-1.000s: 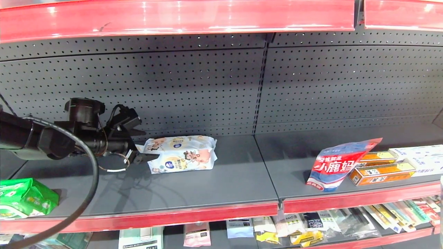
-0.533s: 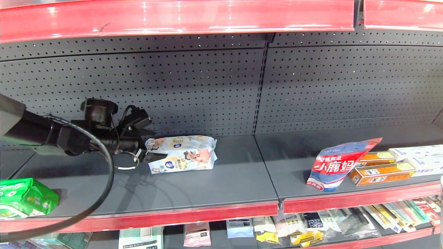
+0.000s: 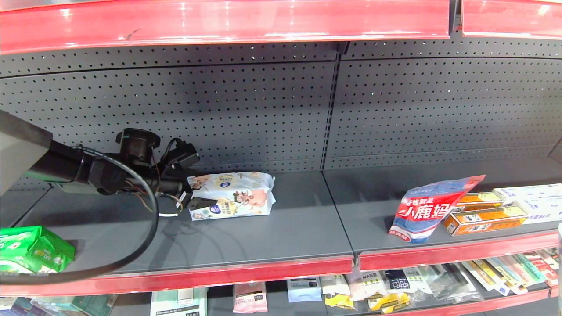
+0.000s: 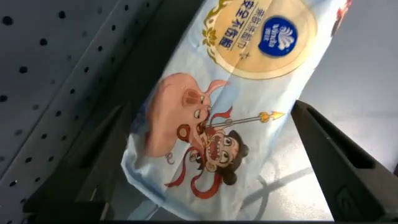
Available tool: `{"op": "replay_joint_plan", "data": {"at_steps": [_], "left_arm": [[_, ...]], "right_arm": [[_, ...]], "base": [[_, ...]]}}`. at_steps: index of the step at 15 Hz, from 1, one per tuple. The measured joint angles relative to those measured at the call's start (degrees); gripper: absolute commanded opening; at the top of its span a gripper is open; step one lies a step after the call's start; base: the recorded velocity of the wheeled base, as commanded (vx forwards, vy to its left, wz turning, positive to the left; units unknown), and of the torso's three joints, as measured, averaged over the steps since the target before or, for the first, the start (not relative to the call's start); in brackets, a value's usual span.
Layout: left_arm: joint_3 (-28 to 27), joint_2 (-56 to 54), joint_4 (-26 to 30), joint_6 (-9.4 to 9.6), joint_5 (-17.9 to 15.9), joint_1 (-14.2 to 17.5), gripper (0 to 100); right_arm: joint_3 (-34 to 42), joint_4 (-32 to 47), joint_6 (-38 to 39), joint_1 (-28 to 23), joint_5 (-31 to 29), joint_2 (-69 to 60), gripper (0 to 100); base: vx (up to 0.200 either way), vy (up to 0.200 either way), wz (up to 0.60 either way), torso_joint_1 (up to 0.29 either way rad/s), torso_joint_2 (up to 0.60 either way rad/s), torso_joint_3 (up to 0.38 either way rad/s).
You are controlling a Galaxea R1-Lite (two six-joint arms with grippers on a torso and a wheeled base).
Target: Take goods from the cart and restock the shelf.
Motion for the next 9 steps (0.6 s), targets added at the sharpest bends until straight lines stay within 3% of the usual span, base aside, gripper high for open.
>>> {"op": "replay_joint_plan", "data": {"at_steps": [5, 6, 9], "left_arm": [[0.11, 1.57, -0.11, 0.87, -0.45, -0.46, 100], [0.17, 1.71, -0.11, 0.93, -0.56, -0.49, 0], [0.48, 1.76, 0.05, 1.01, -1.08, -0.57, 0]], "right_arm": [[-0.04, 0.0, -0.46, -0.02, 0.02, 0.0, 0], [-0.04, 0.02, -0.62, -0.02, 0.0, 0.01, 0], [-0.04, 0.0, -0.82, -0.02, 0.02, 0.01, 0]], "base": [[0.0, 0.0, 0.0, 0.0, 0.0, 0.0], [0.0, 0.0, 0.0, 0.0, 0.0, 0.0], [0.0, 0.0, 0.0, 0.0, 0.0, 0.0]]}}
